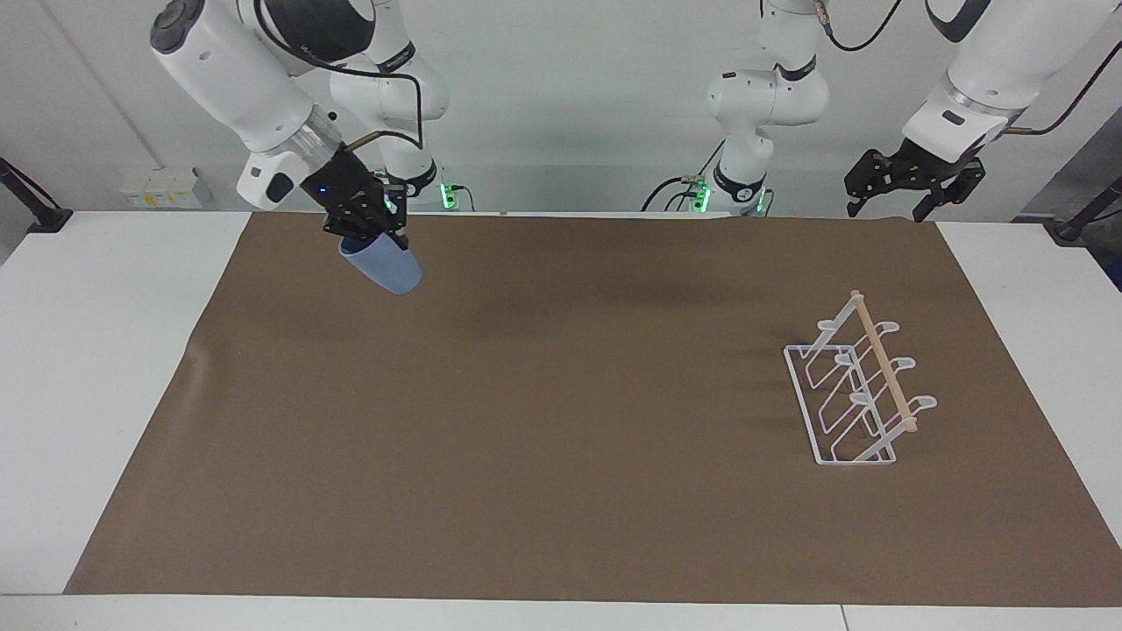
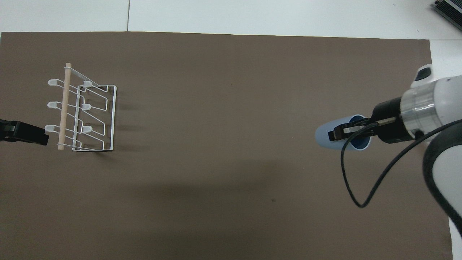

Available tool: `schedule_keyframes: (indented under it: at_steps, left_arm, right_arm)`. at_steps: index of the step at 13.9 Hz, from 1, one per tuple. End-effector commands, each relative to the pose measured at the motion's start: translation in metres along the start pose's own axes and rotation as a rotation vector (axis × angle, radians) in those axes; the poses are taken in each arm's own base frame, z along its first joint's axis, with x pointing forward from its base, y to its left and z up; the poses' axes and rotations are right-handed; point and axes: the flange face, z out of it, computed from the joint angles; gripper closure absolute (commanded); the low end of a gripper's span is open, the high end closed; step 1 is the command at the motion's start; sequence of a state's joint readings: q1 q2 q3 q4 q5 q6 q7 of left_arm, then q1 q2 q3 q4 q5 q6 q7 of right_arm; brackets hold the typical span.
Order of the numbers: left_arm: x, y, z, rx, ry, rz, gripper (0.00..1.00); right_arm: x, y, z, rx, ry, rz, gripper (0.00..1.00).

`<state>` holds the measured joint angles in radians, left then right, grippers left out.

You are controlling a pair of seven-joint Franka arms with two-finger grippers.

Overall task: Hang cup on cup holder
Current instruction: 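Carry the cup toward the rack while the left gripper reaches toward it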

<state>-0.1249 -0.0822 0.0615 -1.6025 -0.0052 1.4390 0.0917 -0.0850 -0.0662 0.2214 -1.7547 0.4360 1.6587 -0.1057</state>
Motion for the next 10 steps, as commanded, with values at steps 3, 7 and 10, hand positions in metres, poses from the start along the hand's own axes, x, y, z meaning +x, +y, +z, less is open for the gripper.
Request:
schedule_keyframes:
  at_steps: [3,7,10]
  left_arm:
    - [-0.009,0.012,-0.003,-0.028,-0.006,0.023,0.0]
    - [-0.012,0.032,-0.001,-0.091,-0.032,0.198,0.0]
    - [-0.018,0.055,0.002,-0.147,-0.064,0.371,0.0]
  right_arm:
    - [-0.008,-0.078,0.015,0.157,-0.013,0.038,1.0]
    - [-0.017,-0.168,0.041,0.189,0.029,0.212,1.0]
    - [-0.026,-0.207,0.05,0.262,0.006,0.453,1.0]
